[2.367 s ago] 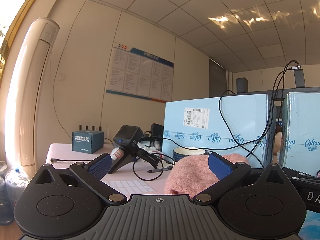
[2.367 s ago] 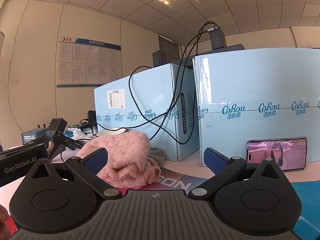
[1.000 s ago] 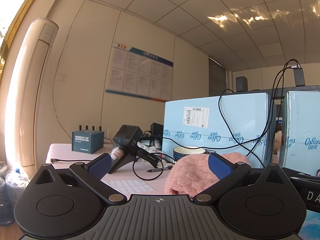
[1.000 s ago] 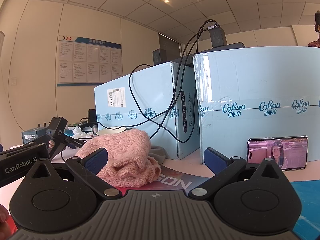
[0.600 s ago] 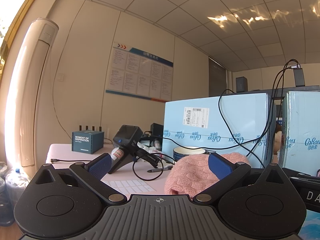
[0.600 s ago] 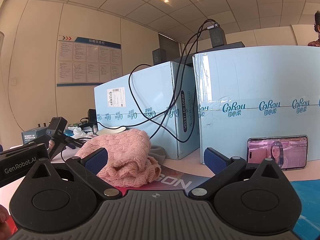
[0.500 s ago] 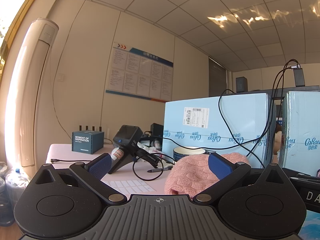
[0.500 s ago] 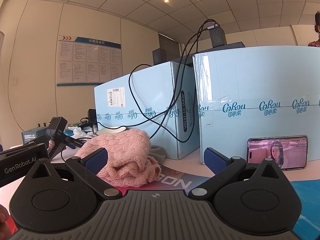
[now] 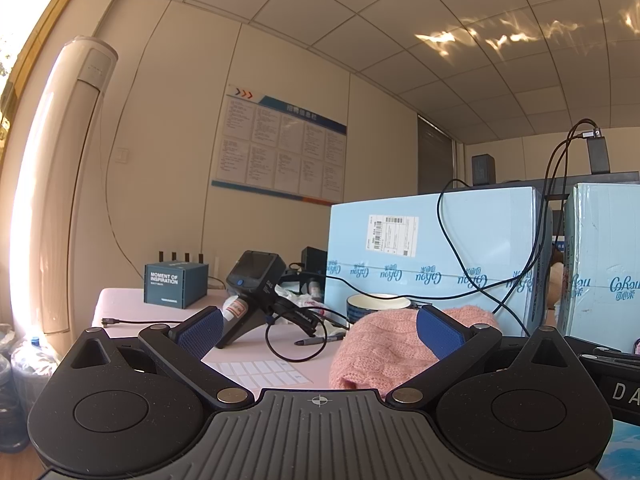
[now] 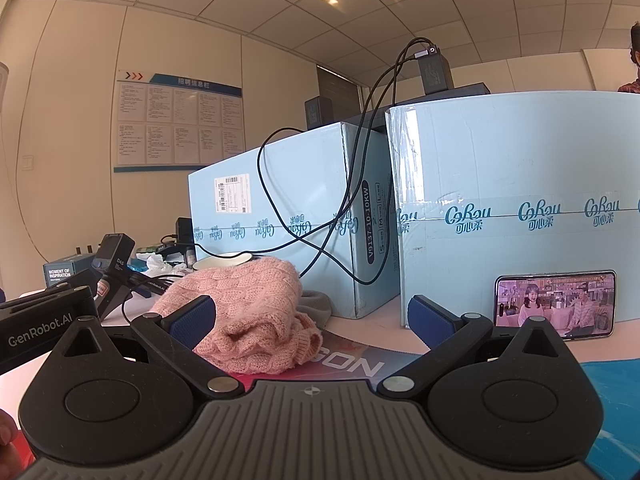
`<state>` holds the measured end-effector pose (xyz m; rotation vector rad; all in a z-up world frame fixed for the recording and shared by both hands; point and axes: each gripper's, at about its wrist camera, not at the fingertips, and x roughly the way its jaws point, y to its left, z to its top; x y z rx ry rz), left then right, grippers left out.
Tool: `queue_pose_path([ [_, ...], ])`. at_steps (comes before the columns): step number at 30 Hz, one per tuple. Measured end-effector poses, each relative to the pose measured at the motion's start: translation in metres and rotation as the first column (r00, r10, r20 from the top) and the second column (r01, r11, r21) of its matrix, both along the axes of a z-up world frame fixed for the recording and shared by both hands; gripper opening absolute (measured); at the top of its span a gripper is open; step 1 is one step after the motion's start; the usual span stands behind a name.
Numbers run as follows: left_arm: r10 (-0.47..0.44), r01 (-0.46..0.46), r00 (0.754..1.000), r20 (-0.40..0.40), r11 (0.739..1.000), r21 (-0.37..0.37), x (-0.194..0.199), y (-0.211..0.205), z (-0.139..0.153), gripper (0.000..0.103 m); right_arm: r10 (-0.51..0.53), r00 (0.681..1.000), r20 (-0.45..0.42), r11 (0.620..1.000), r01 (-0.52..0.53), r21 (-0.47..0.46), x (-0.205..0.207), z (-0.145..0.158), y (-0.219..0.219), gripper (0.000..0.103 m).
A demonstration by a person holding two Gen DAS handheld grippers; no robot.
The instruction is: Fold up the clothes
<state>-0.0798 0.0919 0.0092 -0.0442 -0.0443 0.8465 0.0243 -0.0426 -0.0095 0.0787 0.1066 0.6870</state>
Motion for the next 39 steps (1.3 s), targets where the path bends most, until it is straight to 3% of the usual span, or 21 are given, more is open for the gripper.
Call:
queue_pose_path([
  [39, 0.004, -0.004, 1.000, -0.003, 1.000, 0.004, -0.0006, -0.0033, -0.0004, 0.103, 0.000, 1.000, -0.003, 1.000, 0.000, 0.001, 0.0004, 0.0003, -0.0001, 0.103],
])
